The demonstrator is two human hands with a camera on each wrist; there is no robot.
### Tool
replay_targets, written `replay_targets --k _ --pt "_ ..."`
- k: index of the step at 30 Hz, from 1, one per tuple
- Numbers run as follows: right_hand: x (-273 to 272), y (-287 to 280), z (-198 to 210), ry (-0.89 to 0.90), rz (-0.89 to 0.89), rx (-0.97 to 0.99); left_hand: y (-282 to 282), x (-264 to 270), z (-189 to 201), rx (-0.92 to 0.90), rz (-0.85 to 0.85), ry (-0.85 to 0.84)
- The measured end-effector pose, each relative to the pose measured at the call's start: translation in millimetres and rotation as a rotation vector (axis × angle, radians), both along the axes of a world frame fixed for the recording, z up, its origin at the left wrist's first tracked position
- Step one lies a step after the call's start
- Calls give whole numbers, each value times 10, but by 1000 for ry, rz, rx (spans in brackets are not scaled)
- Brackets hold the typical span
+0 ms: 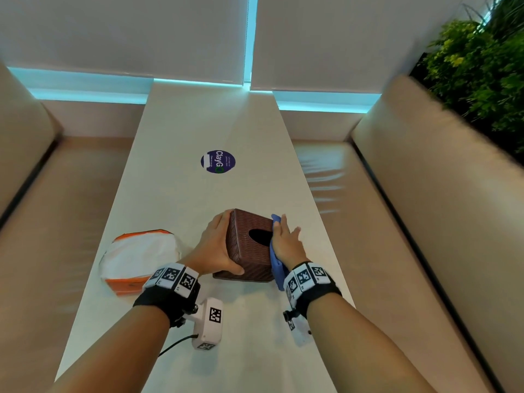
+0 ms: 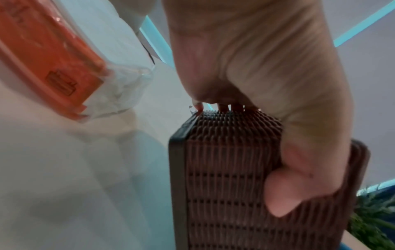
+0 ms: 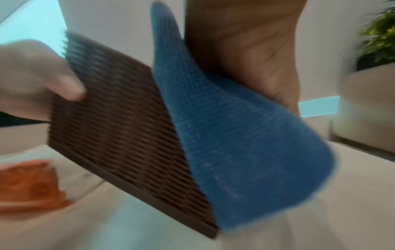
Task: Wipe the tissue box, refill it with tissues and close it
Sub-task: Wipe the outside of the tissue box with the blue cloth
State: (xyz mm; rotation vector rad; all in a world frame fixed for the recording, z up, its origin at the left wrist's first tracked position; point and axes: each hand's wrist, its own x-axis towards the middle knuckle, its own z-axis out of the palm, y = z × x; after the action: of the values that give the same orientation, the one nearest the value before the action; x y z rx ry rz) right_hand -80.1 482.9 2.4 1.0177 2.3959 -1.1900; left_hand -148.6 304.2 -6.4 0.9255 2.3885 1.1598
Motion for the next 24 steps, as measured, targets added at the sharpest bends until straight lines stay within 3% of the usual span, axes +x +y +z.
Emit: replay_targets --k 3,6,8,12,15,17,21,24 --pt "2 -230 103 29 79 141 -10 6 16 -3 5 19" --pt "27 -548 251 168 262 216 -7 -12 -23 11 22 23" --pt "31 -668 323 324 368 209 0 -31 -71 61 28 4" --pt "-19 -514 270 478 346 66 -50 -50 -75 85 55 -45" --pt "-102 -300 68 397 468 238 -81 -79 -95 65 37 -68" --pt "-140 -181 9 294 440 311 -93 -102 -122 58 26 -91" --pt "-200 -25 -11 183 298 201 -94 -109 -121 54 41 -128" --pt "-273 139 -29 186 190 10 -59 -130 -76 44 22 -151"
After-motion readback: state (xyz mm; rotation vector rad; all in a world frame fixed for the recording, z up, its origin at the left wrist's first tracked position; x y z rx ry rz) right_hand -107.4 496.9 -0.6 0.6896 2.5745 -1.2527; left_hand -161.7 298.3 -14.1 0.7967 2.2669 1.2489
